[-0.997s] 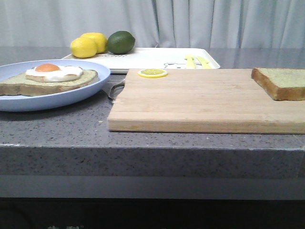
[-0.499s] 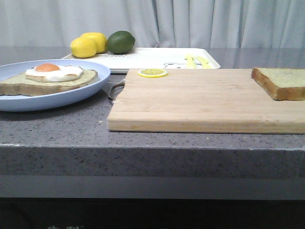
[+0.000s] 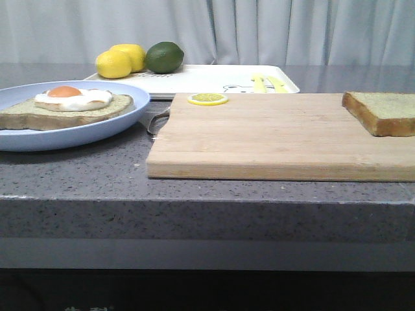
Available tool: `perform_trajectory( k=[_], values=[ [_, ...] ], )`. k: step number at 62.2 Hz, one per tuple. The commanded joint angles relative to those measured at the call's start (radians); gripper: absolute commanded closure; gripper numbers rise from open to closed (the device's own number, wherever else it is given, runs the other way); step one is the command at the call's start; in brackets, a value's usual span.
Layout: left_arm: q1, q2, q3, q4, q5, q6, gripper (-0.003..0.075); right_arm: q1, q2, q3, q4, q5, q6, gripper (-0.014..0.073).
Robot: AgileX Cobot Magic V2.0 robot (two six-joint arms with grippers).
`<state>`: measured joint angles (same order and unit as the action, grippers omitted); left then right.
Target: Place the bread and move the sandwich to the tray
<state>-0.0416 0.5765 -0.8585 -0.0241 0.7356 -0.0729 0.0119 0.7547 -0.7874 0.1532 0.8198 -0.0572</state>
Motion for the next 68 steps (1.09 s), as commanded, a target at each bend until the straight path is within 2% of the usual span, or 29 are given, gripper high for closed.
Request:
perform_trajectory(
  k=[1, 4, 8, 12, 15, 19, 33, 57, 68],
  values=[
    [-0.001, 0.012, -0.032, 0.007, -0.063, -0.001, 0.0684, 0.000, 0.005, -0.033, 0.008, -0.051, -0.001, 0.0333],
    [-0.001, 0.012, -0.032, 0.007, -0.063, -0.001, 0.0606, 0.000, 0.005, -0.033, 0.008, -0.052, -0.001, 0.0224],
    [-0.001, 0.012, -0.032, 0.007, -0.063, -0.001, 0.0484, 0.000, 0.005, -0.033, 0.008, -0.052, -0.001, 0.0125],
    [-0.001, 0.012, -0.032, 0.007, -0.063, -0.001, 0.0334, 0.000, 0.005, -0.033, 0.008, -0.053, -0.001, 0.0083],
    [-0.001, 0.012, -0.032, 0.007, -0.063, -0.001, 0.0238, 0.000, 0.005, -0.033, 0.008, -0.058, -0.001, 0.0087],
    [-0.001, 0.012, -0.032, 0.007, -0.065, -0.001, 0.0185, 0.000, 0.005, -0.033, 0.008, -0.063, -0.001, 0.0087],
    [-0.001, 0.012, -0.032, 0.007, -0.065, -0.001, 0.0204, 0.000, 0.005, -0.033, 0.032, -0.044, -0.001, 0.0087],
    [-0.001, 0.012, -0.032, 0.007, -0.063, -0.001, 0.0300, 0.000, 0.005, -0.033, 0.084, 0.012, -0.001, 0.0087],
    [-0.052, 0.012, -0.032, 0.007, -0.062, -0.001, 0.0342, -0.004, 0.011, -0.034, 0.070, -0.005, 0.002, 0.0087]
  ],
)
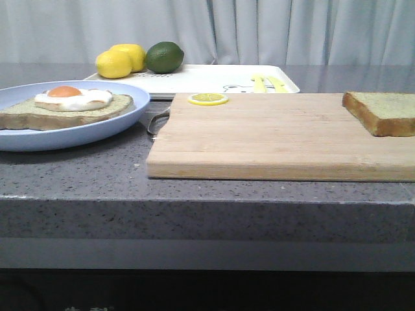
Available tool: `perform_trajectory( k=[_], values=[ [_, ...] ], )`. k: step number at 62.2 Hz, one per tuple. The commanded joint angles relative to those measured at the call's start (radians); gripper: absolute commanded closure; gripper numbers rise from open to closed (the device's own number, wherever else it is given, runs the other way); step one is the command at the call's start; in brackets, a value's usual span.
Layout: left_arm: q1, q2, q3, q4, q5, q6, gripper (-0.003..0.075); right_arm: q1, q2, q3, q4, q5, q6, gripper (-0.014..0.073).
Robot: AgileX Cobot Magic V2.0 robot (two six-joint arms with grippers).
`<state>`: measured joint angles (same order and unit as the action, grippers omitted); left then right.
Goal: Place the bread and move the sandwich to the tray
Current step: 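Grasp the plain bread slice edge with the right gripper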
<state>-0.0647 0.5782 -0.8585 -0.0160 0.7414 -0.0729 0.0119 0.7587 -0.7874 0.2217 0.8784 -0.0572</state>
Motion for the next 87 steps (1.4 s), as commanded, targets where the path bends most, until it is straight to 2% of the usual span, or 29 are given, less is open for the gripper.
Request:
perform_trajectory(
  k=[1, 10, 19, 24, 38, 45, 50, 55, 87],
  values=[
    [-0.035, 0.010, -0.032, -0.001, -0.068, -0.001, 0.0345, -0.007, 0.009, -0.036, 0.000, -0.063, 0.007, 0.0087],
    [-0.103, 0.010, -0.032, 0.005, -0.065, 0.000, 0.0355, -0.084, 0.081, -0.080, 0.001, -0.027, 0.023, 0.0087],
    [-0.132, 0.010, -0.032, 0.016, -0.044, 0.000, 0.0355, -0.229, 0.203, -0.162, 0.026, 0.050, 0.012, 0.0087],
    [-0.132, 0.010, -0.032, 0.016, -0.023, 0.000, 0.0355, -0.319, 0.268, -0.203, 0.077, 0.093, -0.036, 0.0087],
    [-0.132, 0.010, -0.032, 0.025, -0.014, 0.000, 0.0355, -0.589, 0.472, -0.243, 0.425, 0.227, -0.271, 0.0087],
    [-0.132, 0.010, -0.032, 0.025, -0.014, 0.000, 0.0355, -0.667, 0.563, -0.243, 0.585, 0.283, -0.398, 0.0087],
    [-0.132, 0.010, -0.032, 0.025, -0.014, 0.000, 0.0355, -0.686, 0.622, -0.243, 0.690, 0.328, -0.476, 0.0087],
    [-0.132, 0.010, -0.032, 0.025, -0.014, 0.000, 0.0355, -0.686, 0.670, -0.243, 0.733, 0.334, -0.525, 0.0087],
    [-0.132, 0.010, -0.032, 0.025, -0.014, 0.000, 0.0355, -0.645, 0.837, -0.243, 0.804, 0.342, -0.642, 0.0087]
  ],
)
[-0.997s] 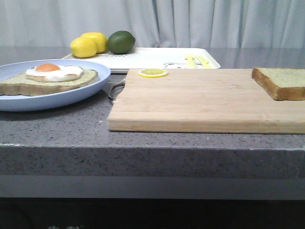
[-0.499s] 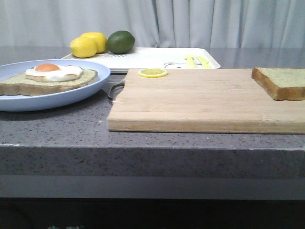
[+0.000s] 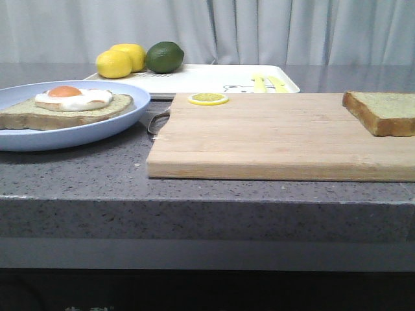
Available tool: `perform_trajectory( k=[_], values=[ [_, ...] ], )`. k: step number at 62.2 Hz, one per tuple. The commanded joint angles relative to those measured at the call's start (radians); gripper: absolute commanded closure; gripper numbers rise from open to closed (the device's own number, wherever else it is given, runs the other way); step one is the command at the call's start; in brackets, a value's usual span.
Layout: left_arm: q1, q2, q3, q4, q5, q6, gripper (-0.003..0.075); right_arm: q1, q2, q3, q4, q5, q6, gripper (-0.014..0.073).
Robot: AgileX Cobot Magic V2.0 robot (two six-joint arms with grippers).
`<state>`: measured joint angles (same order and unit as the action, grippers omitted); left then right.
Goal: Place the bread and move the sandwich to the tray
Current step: 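Grasp the plain bread slice edge with the right gripper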
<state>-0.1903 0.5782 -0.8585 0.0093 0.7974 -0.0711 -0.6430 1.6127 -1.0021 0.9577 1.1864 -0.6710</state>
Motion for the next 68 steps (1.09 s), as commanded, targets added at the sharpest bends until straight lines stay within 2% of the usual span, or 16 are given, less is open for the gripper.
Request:
perform_trajectory(
  k=[1, 20, 34, 47, 61, 68],
  values=[
    [-0.007, 0.010, -0.032, 0.000, -0.070, -0.002, 0.0355, 0.010, -0.015, -0.028, 0.068, 0.034, -0.029, 0.0087],
    [-0.007, 0.010, -0.032, 0.002, -0.070, -0.002, 0.0355, 0.012, 0.067, -0.037, 0.147, 0.113, -0.088, 0.0087],
    [-0.007, 0.010, -0.032, 0.002, -0.070, -0.002, 0.0355, 0.012, 0.082, -0.059, 0.155, 0.153, -0.089, 0.0092],
    [-0.007, 0.010, -0.032, 0.003, -0.070, -0.002, 0.0355, 0.023, 0.082, -0.059, 0.139, 0.153, -0.088, 0.0204],
    [-0.007, 0.010, -0.032, 0.008, -0.070, -0.002, 0.0355, 0.056, 0.082, -0.059, 0.101, 0.153, -0.088, 0.0230],
    [-0.007, 0.010, -0.032, 0.012, -0.070, -0.002, 0.0355, 0.056, 0.082, -0.059, 0.101, 0.153, -0.088, 0.0311]
  ],
)
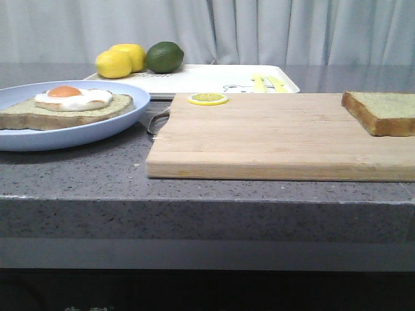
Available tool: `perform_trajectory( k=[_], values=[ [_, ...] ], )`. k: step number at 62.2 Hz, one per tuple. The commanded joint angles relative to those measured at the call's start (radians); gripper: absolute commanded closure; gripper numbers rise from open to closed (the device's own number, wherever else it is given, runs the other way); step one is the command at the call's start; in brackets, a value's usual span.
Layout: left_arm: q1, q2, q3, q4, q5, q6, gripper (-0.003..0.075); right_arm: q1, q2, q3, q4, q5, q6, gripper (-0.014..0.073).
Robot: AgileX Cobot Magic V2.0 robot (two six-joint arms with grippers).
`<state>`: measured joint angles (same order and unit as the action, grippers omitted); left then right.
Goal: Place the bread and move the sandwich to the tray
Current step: 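Grasp the plain bread slice edge with the right gripper, then lift the bread slice and carry it over the egg-topped bread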
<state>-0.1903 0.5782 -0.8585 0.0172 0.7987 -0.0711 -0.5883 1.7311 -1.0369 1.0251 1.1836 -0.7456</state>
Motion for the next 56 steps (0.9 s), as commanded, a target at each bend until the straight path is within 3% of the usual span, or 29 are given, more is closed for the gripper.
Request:
perform_trajectory(
  k=[1, 7, 56],
  values=[
    [-0.007, 0.010, -0.032, 0.006, -0.071, -0.002, 0.0355, 0.001, -0.036, -0.025, 0.034, 0.157, -0.014, 0.0323],
    [-0.007, 0.010, -0.032, 0.009, -0.071, -0.002, 0.0355, 0.001, -0.038, -0.025, 0.035, 0.157, -0.014, 0.0382],
    [-0.007, 0.010, -0.032, 0.008, -0.071, -0.002, 0.0355, 0.002, -0.112, -0.026, 0.086, 0.157, -0.014, 0.0381]
  ],
)
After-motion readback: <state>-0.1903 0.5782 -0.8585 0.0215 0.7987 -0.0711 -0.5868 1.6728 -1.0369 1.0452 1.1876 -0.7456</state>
